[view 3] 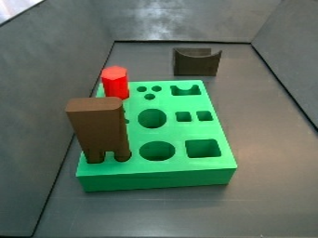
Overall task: Pick up the double-square object. Move up. Move to above the board. Insert the double-square object.
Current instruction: Insert the double-square object.
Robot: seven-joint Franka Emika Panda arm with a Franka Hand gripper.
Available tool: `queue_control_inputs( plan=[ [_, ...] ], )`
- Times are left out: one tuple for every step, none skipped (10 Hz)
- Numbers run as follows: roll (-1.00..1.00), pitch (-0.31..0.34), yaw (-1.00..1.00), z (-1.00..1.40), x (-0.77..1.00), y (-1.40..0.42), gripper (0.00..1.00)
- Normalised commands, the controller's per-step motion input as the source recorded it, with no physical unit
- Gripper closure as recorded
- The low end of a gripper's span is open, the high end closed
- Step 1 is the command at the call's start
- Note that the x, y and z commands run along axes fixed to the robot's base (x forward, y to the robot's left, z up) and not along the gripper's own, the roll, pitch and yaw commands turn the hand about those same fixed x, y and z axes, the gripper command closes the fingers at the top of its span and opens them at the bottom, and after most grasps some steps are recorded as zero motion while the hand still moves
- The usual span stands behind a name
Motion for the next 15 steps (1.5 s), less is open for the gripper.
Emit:
queue_control_inputs(
  plan=[
    [0.0, -0.064, 0.02, -0.24, 0.21, -0.11, 1.0],
    [0.05, -0.114, 0.16, -0.35, 0.37, -0.13, 1.0],
    [0.21, -0.031, 0.11, -0.32, 0.68, -0.19, 1.0],
    [0.22, -0.004, 0.13, -0.31, 0.8, -0.15, 1.0],
    [0.19, -0.036, 0.15, -0.37, 0.74, -0.11, 1.0],
    [0.15, -0.077, 0.18, -0.44, 0.66, -0.09, 1.0],
    [0.18, -0.091, 0.24, -0.4, 0.59, -0.12, 1.0],
    [0.21, -0.083, 0.25, -0.37, 0.57, -0.15, 1.0],
    [0.19, -0.09, 0.23, -0.37, 0.59, -0.16, 1.0],
    [0.19, -0.09, 0.22, -0.35, 0.61, -0.15, 1.0],
    [0.19, -0.087, 0.23, -0.36, 0.6, -0.15, 1.0],
    [0.2, -0.081, 0.25, -0.41, 0.56, -0.18, 1.0],
    [0.18, -0.116, 0.4, -0.54, 0.33, -0.25, 1.0],
    [0.21, -0.161, 0.36, -0.64, 0.27, -0.33, 1.0],
    [0.23, -0.156, 0.34, -0.68, 0.27, -0.33, 1.0]
  ],
)
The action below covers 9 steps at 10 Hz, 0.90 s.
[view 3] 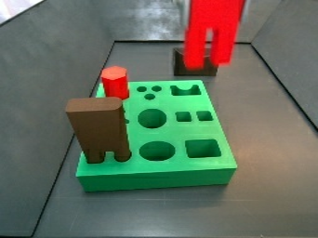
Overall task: Pick up the double-square object. Move up. Move to above the board. Insert the double-square object.
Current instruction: Insert the double-square object.
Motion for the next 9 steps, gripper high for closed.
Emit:
queue_control_inputs(
  plan=[
    [0.24, -0.153, 0.3, -0.69, 0.3, -0.33, 1.0],
    [0.24, -0.147, 0.29, -0.68, 0.29, -0.25, 1.0],
    [0.23, -0.129, 0.23, -0.7, 0.19, -0.07, 1.0],
    [0.24, -0.101, 0.1, -0.73, 0.11, 0.0, 1.0],
    [0.24, -0.087, 0.0, -0.78, 0.03, 0.01, 1.0],
    [0.24, -0.117, 0.04, -0.73, -0.1, 0.04, 1.0],
    [0.02, 0.0, 0.0, -0.03, 0.0, 0.0, 1.0],
    [0.17, 0.0, -0.04, -0.5, 0.0, 0.02, 1.0],
    [0.17, -0.011, -0.13, -0.51, -0.13, 0.06, 1.0]
  ],
)
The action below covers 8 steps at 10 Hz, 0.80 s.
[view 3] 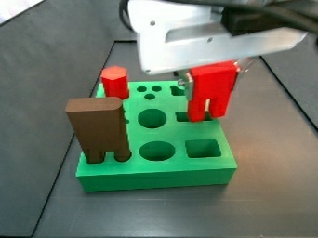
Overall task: Pick up the double-square object. Move up. Move to above the board. Insert the double-square object.
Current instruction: Insert the double-square object.
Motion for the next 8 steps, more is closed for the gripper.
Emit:
queue_control_inputs(
  plan=[
    [0.06, 0.0, -0.07, -0.21, -0.09, 0.02, 1.0],
    [0.05, 0.0, -0.09, -0.08, -0.12, 0.01, 1.0],
    [0.07, 0.0, -0.07, -0.11, -0.2, 0.0, 1.0],
    [0.11, -0.037, -0.15, -0.27, -0.37, 0.0, 1.0],
    [0.13, -0.073, -0.16, -0.35, -0.34, 0.0, 1.0],
    [0.17, -0.084, -0.14, -0.43, -0.31, 0.0, 1.0],
    [0.22, -0.07, -0.12, -0.55, -0.13, -0.03, 1.0],
    [0.27, 0.0, -0.14, -0.67, 0.11, -0.11, 1.0]
  ],
)
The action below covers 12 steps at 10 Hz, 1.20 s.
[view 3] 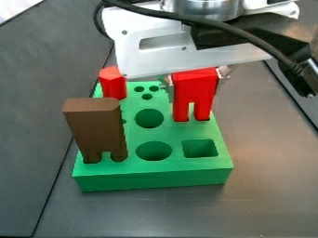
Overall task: Pick up the double-square object. Move up. Move to above the board. Insert the double-square object.
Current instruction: Insert the double-square object.
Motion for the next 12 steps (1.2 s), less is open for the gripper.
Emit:
queue_control_inputs(
  plan=[
    [0.27, 0.0, -0.31, -0.85, 0.4, -0.13, 1.0],
    [0.0, 0.0, -0.57, -0.98, 0.46, 0.0, 1.0],
    [-0.04, 0.03, -0.65, -0.91, 0.29, 0.0, 1.0],
    [-0.1, 0.043, -0.7, -0.8, 0.29, 0.03, 1.0],
    [-0.11, 0.054, -0.69, -0.77, 0.23, 0.12, 1.0],
    [-0.12, 0.106, -0.65, -0.73, 0.13, 0.18, 1.0],
    [-0.14, 0.243, -0.49, -0.61, 0.05, 0.3, 1.0],
    [-0.15, 0.323, -0.21, -0.51, 0.18, 0.35, 1.0],
    [-0.11, 0.297, 0.0, -0.55, 0.24, 0.4, 1.0],
    [-0.08, 0.249, 0.22, -0.59, 0.32, 0.39, 1.0],
    [-0.17, 0.0, 0.0, -0.29, 0.0, 0.27, 1.0],
    [-0.07, -0.034, 0.0, 0.0, 0.0, 0.05, 1.0]
  ],
)
